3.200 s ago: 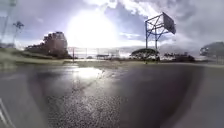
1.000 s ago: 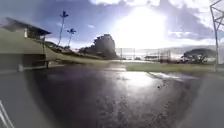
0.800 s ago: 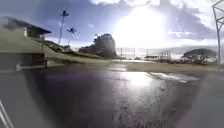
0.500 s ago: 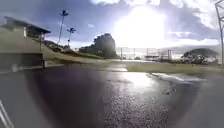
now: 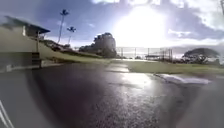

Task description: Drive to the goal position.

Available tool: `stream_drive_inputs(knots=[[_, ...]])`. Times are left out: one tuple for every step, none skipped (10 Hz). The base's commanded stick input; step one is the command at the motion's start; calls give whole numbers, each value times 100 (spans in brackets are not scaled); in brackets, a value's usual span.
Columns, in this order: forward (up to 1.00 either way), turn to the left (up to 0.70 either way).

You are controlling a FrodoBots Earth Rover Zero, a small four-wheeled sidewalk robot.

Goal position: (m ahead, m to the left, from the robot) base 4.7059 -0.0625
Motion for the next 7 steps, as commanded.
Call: stream_drive_inputs(knots=[[70, 0], [70, 0], [70, 0], [70, 0], [70, 0], [70, 0], [70, 0]])
